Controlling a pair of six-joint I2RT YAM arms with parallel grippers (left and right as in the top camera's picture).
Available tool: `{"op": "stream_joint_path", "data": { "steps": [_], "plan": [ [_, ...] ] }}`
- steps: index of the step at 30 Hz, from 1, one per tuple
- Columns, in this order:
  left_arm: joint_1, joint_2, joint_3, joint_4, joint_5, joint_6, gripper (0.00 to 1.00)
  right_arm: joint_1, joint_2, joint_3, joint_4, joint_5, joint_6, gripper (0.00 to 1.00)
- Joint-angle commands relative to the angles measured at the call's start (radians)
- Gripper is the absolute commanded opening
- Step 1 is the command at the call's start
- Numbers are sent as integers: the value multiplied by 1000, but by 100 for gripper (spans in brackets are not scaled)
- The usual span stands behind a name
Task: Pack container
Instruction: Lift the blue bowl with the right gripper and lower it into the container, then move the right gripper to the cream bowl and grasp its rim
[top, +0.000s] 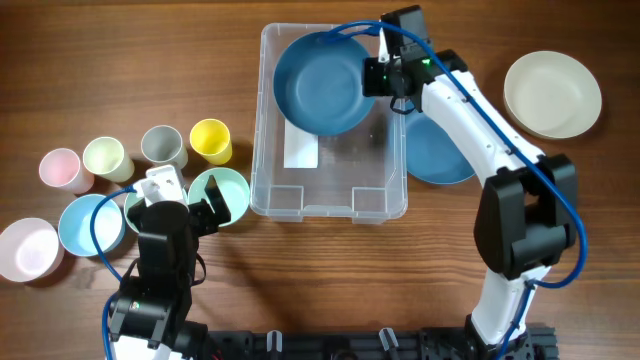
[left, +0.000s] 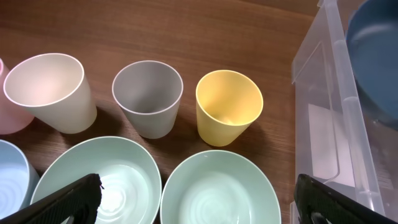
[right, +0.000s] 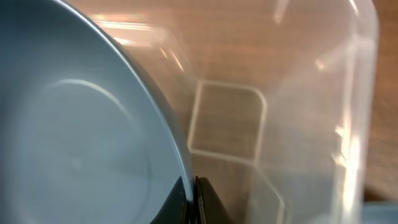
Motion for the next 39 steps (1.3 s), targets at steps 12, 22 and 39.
{"op": "stream_joint_path", "data": {
  "steps": [12,22,39],
  "plan": [
    [8,0,13,2,-16,-5,100,7,-11,44,69,-88,15,35],
    [8,0,13,2,-16,-5,100,-127,-282,44,16,-1,105,59],
    [8,0,13,2,-16,-5,100,-864,-84,-13,-352,-67,223,72]
  ]
}}
